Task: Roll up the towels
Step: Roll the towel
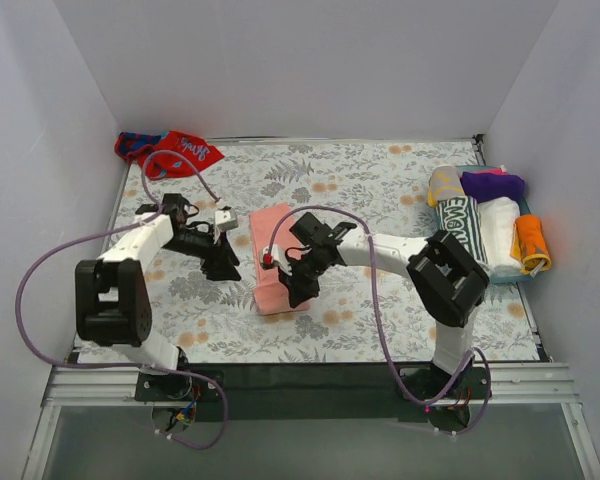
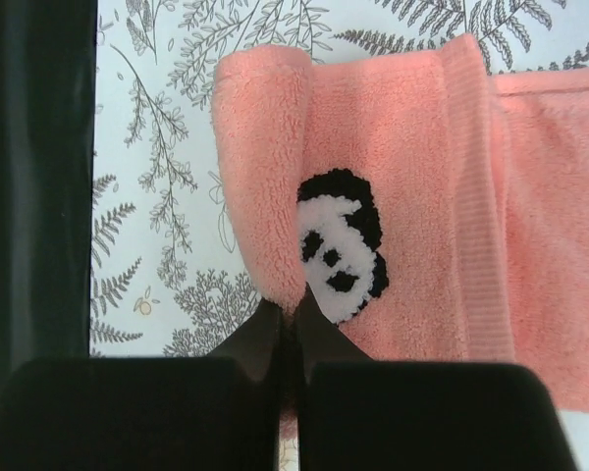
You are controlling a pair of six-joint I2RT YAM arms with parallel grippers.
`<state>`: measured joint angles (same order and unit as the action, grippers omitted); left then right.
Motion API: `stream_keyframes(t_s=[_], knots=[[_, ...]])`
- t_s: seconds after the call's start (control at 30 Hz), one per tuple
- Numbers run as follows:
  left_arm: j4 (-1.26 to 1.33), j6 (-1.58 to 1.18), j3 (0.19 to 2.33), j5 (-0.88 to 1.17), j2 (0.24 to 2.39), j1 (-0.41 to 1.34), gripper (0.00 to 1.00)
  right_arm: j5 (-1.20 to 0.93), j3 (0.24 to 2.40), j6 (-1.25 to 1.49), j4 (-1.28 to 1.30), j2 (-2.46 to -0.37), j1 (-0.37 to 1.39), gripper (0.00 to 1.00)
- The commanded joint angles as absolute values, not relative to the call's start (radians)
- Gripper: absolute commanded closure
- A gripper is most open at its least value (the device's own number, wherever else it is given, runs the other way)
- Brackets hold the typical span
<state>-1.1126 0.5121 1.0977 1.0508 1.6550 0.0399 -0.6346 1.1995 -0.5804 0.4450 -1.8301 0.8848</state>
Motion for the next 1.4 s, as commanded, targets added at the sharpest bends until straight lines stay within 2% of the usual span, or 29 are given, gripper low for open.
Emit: stream_keyframes(t_s=[0.0, 0.13, 0.33, 0.4, 0.67, 0.77, 0.97, 1.0, 1.13, 1.27, 1.3, 1.37], knots=[[-0.895, 0.424, 0.999, 0.962, 1.426, 0.041, 0.48, -0.79, 1.322, -0.535, 0.61, -1.922, 0.839, 0.99], [-0.769, 0.431, 0.864, 0.863, 1.172, 0.096, 0.43, -0.867, 1.434, -0.528, 0.722, -2.04, 0.799, 0.99], [-0.59, 0.465, 0.64, 0.629, 0.88, 0.386, 0.4, -0.943, 1.546, -0.523, 0.862, -2.183, 0.775, 0.99], [-0.537, 0.479, 0.594, 0.511, 0.848, 0.509, 0.38, -0.959, 1.58, -0.511, 0.891, -2.221, 0.77, 0.99], [-0.284, 0.54, 0.473, 0.227, 0.948, 0.876, 0.38, -0.997, 1.649, -0.468, 0.956, -2.322, 0.741, 0.99], [-0.227, 0.538, 0.462, 0.173, 1.037, 0.934, 0.41, -1.037, 1.657, -0.457, 0.969, -2.345, 0.72, 0.99], [-0.098, 0.514, 0.423, 0.069, 1.184, 0.943, 0.48, -1.089, 1.68, -0.488, 1.025, -2.381, 0.704, 0.99], [-0.077, 0.511, 0.423, 0.06, 1.207, 0.943, 0.5, -1.094, 1.683, -0.492, 1.034, -2.384, 0.704, 0.99], [-0.106, 0.517, 0.44, 0.061, 1.262, 0.945, 0.71, -1.143, 1.69, -0.502, 1.074, -2.408, 0.701, 0.99], [-0.245, 0.499, 0.485, 0.171, 1.29, 0.942, 0.9, -1.132, 1.707, -0.491, 1.088, -2.398, 0.693, 0.99], [-0.311, 0.488, 0.506, 0.184, 1.293, 0.942, 0.94, -1.123, 1.707, -0.476, 1.085, -2.387, 0.687, 0.91], [-0.356, 0.479, 0.526, 0.208, 1.299, 0.928, 1.0, -1.077, 1.721, -0.457, 1.072, -2.343, 0.655, 0.84]])
